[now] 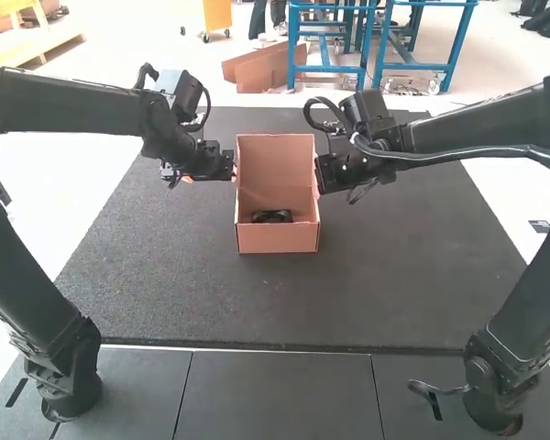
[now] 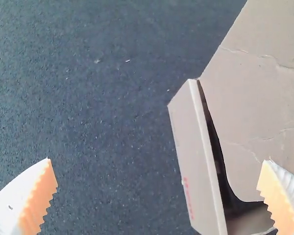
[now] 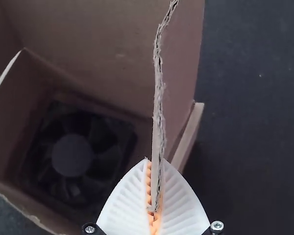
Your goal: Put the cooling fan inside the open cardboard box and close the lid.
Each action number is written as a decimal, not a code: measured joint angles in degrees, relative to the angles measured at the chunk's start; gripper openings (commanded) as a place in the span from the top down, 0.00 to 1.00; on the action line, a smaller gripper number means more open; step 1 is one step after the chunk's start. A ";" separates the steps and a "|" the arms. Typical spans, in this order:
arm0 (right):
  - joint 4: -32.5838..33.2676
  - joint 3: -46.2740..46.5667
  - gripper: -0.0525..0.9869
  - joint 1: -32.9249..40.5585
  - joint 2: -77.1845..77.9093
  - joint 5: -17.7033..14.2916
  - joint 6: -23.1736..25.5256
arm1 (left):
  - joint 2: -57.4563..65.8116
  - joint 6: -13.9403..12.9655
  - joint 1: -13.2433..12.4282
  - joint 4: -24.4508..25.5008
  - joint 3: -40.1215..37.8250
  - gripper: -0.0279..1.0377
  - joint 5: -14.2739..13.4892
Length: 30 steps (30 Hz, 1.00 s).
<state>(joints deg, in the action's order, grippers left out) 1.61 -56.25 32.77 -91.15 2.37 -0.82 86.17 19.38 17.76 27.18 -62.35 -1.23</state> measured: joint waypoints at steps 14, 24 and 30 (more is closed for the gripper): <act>-4.13 3.26 0.97 1.73 0.02 1.44 1.44 | 0.00 0.00 0.26 0.02 0.02 0.06 0.07; -6.67 6.82 0.97 2.86 0.00 1.44 2.60 | -3.28 0.00 1.44 -0.09 2.69 0.06 1.95; -6.93 8.17 0.97 3.10 0.00 1.18 2.75 | -4.33 0.00 2.56 -0.02 5.29 0.06 2.89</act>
<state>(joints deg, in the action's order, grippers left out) -5.32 -48.07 35.88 -91.15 3.55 1.93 81.84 19.38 20.32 27.16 -57.06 1.65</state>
